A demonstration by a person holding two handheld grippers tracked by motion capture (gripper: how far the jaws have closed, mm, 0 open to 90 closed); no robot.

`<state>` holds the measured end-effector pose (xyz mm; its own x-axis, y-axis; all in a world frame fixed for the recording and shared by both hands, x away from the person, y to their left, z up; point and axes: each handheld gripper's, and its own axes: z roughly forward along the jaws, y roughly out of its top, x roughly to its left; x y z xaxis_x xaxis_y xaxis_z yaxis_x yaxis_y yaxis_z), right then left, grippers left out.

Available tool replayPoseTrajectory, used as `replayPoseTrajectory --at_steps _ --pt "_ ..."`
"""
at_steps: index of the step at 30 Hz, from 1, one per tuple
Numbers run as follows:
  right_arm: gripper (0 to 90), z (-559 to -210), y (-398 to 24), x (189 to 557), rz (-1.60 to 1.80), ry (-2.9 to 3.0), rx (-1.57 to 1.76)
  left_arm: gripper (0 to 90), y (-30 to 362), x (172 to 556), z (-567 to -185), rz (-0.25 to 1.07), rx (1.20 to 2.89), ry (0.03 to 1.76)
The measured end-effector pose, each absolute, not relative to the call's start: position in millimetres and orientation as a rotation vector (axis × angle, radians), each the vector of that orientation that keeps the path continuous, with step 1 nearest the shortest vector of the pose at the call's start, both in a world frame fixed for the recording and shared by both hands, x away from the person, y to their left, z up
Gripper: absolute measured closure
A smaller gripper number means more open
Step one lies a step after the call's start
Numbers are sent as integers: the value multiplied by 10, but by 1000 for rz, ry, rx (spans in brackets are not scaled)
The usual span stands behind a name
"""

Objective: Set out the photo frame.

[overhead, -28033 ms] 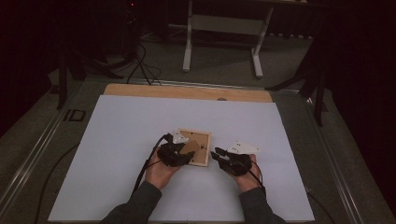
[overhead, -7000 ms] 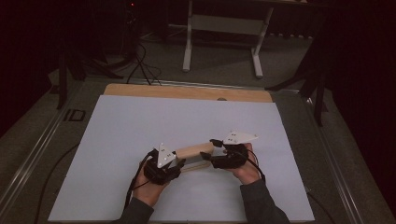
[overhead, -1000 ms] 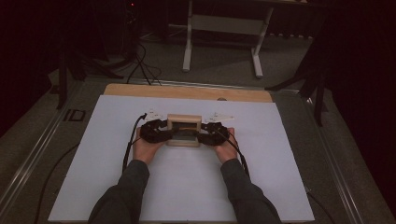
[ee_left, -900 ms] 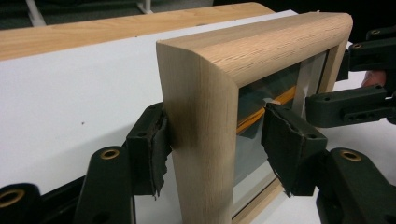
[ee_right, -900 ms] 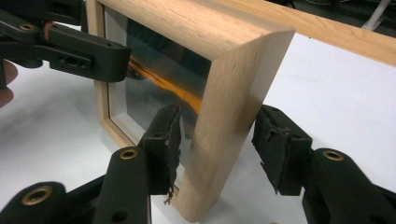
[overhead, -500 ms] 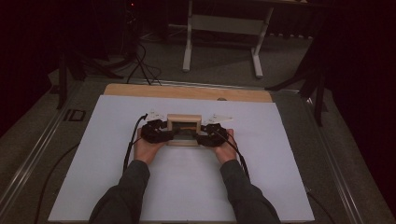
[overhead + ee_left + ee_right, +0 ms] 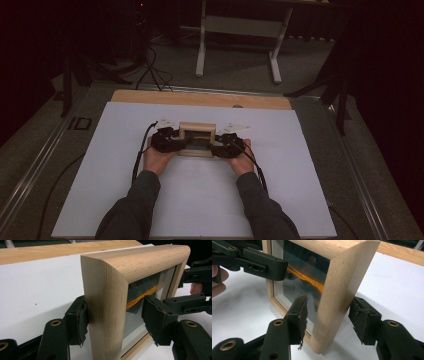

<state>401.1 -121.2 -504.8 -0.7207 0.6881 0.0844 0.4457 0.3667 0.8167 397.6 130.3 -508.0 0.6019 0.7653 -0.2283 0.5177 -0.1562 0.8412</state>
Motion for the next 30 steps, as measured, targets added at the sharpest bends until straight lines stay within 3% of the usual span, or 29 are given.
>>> replayPoseTrajectory --at_steps 30 --pt "396 -5021 -1228 3991 1261 2384 999 361 1480 3832 -4970 290 1807 1090"
